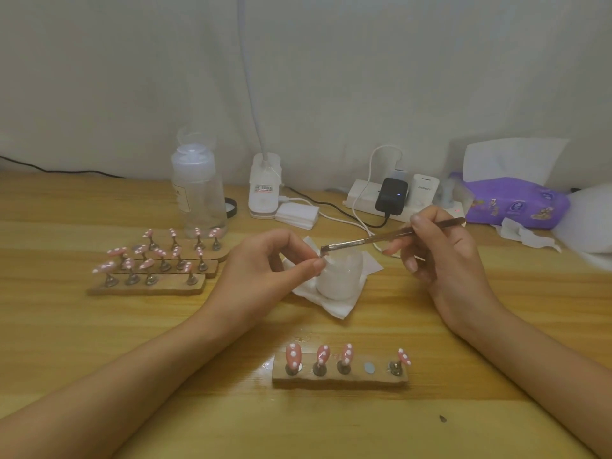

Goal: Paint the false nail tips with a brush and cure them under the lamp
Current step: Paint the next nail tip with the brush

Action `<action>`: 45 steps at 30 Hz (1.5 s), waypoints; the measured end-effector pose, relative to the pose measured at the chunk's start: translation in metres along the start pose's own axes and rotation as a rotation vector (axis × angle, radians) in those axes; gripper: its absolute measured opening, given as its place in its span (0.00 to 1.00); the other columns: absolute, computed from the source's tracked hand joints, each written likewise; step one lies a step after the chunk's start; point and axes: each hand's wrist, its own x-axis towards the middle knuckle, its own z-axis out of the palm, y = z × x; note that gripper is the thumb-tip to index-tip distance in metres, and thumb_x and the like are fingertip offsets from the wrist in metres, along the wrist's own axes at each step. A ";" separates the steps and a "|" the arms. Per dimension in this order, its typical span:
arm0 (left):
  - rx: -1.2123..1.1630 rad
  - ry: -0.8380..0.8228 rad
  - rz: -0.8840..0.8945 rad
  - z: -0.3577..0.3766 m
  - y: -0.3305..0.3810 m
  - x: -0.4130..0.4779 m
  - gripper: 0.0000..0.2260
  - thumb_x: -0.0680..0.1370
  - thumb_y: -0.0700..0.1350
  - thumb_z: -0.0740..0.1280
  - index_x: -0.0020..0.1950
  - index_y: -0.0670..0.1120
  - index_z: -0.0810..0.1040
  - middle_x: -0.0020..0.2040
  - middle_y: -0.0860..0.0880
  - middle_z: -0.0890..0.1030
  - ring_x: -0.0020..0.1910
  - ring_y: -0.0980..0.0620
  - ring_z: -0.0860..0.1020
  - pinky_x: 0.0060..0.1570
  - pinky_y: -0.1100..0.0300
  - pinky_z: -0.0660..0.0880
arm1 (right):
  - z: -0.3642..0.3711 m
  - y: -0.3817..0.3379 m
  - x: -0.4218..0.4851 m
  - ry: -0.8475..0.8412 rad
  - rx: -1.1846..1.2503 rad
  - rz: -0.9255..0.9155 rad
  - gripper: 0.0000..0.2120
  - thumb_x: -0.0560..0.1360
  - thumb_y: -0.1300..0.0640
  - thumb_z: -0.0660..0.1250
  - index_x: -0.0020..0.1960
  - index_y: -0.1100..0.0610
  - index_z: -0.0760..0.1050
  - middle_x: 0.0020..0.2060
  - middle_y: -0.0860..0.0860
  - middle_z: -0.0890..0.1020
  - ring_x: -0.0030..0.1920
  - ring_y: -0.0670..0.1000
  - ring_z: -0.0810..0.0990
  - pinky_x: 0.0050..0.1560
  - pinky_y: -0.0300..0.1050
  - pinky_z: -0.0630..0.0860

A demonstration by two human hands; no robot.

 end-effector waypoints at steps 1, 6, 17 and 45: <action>-0.002 0.002 0.001 0.000 0.000 0.000 0.04 0.72 0.50 0.75 0.40 0.53 0.82 0.41 0.57 0.83 0.29 0.63 0.72 0.31 0.69 0.71 | 0.000 0.000 0.000 0.001 -0.020 0.005 0.10 0.78 0.51 0.64 0.40 0.54 0.70 0.33 0.54 0.84 0.24 0.45 0.70 0.24 0.33 0.65; -0.002 -0.001 0.008 0.000 -0.003 -0.001 0.04 0.73 0.51 0.75 0.41 0.53 0.82 0.42 0.58 0.83 0.30 0.62 0.72 0.32 0.69 0.72 | -0.002 0.001 0.000 0.054 -0.009 0.014 0.10 0.79 0.54 0.63 0.40 0.54 0.70 0.32 0.54 0.84 0.24 0.45 0.69 0.24 0.34 0.65; 0.032 -0.006 0.026 0.000 -0.003 -0.001 0.04 0.73 0.52 0.74 0.42 0.54 0.81 0.43 0.60 0.83 0.30 0.62 0.73 0.32 0.69 0.72 | 0.000 0.000 0.000 -0.007 -0.008 0.001 0.10 0.75 0.49 0.65 0.39 0.52 0.71 0.33 0.54 0.84 0.25 0.46 0.72 0.24 0.34 0.65; 0.042 -0.008 0.061 0.000 -0.003 -0.001 0.03 0.74 0.49 0.74 0.42 0.53 0.81 0.43 0.59 0.83 0.29 0.60 0.72 0.33 0.67 0.72 | -0.001 0.002 0.000 0.001 -0.033 0.002 0.11 0.80 0.53 0.63 0.38 0.52 0.71 0.33 0.54 0.84 0.24 0.46 0.70 0.23 0.33 0.64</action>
